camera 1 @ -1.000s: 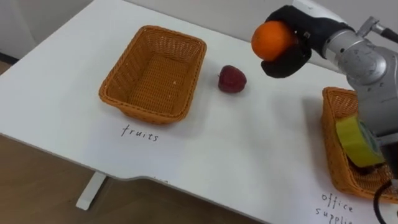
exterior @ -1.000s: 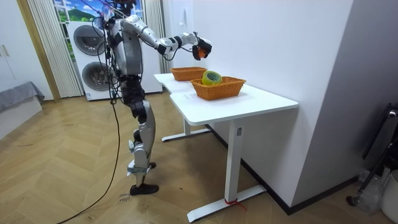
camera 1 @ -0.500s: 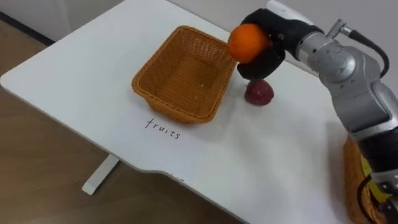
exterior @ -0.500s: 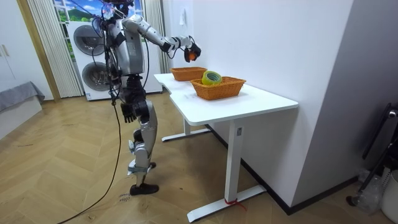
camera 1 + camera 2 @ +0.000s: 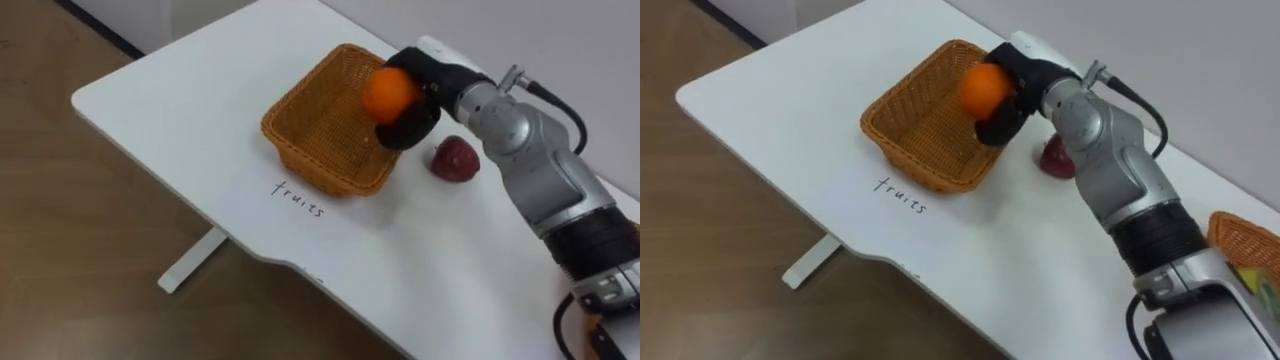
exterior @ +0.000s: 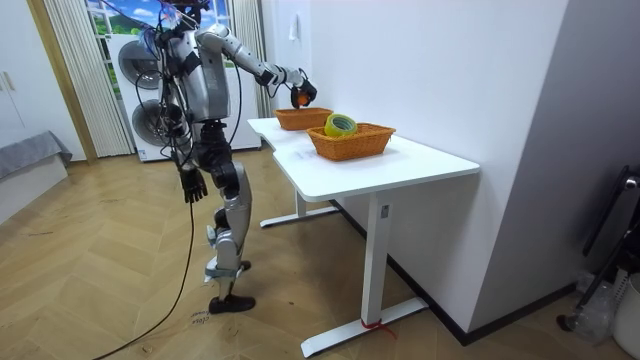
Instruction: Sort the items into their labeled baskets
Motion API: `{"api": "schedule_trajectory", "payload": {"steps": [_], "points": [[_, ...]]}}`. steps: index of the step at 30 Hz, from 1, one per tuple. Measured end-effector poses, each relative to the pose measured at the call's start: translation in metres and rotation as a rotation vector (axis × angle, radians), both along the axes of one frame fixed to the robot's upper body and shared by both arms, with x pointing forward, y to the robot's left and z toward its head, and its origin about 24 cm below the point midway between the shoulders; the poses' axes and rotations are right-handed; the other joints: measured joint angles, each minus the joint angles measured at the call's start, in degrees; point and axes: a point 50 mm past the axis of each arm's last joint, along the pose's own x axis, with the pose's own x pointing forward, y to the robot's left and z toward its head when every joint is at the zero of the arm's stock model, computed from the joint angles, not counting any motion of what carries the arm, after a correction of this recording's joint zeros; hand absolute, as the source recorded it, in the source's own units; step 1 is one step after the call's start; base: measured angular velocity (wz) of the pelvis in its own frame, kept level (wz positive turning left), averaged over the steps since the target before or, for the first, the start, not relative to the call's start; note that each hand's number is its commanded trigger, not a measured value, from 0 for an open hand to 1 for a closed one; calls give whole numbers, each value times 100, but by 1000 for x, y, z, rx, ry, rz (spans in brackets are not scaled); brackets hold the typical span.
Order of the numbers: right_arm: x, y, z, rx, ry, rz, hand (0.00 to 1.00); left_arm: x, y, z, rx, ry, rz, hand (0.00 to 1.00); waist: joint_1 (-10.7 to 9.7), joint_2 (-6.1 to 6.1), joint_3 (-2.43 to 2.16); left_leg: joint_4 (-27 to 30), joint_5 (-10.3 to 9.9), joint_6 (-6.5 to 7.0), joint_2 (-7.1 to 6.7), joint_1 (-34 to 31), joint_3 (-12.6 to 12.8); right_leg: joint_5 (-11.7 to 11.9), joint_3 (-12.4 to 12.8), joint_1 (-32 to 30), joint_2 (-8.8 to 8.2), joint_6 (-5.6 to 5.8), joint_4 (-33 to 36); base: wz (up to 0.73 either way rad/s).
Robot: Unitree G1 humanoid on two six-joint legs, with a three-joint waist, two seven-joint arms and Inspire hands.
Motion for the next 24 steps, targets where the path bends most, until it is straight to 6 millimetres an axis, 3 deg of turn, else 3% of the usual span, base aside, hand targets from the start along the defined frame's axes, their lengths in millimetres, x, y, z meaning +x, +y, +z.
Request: {"api": "schedule_trajectory", "payload": {"steps": [3, 5, 6, 10, 14, 24], "points": [[1, -1, -7, 39, 28, -15, 100, 2, 0, 1, 0, -8, -6, 0, 18, 7, 5, 45, 0, 0, -13, -60, -47, 0, -47, -7, -2, 0, -1, 10], [3, -1, -11, 30, 39, -21, 7, 4, 0, 1, 1, -11, -24, 0, 53, 10, 8, 82, -1, -1, -15, -93, -61, 0, -91, -28, 1, 0, -3, 6], [4, -1, -14, 17, 47, -23, 0, 6, 0, 1, 1, -14, -30, 0, 64, 10, 8, 103, -1, -2, -16, -125, -68, 0, -116, -58, 2, 0, -2, 4], [5, -6, -21, 5, 54, -46, 0, 8, 0, 1, 2, -18, -43, 0, 104, 15, 17, 170, 0, -3, -40, -263, -133, 0, -190, -137, -2, 0, 5, 9], [7, -9, -21, 0, 17, -71, 0, 7, 1, 2, 4, -12, -50, 0, 131, -9, 58, 171, 4, -10, -38, -347, -135, 0, -199, -203, -1, 0, 2, 1], [10, -6, -18, -12, -44, -77, 0, 11, 0, 2, -1, -24, -59, 0, 118, -47, 59, 186, 9, -16, -35, -448, -132, 1, -198, -313, 3, -1, 6, 0]]}}
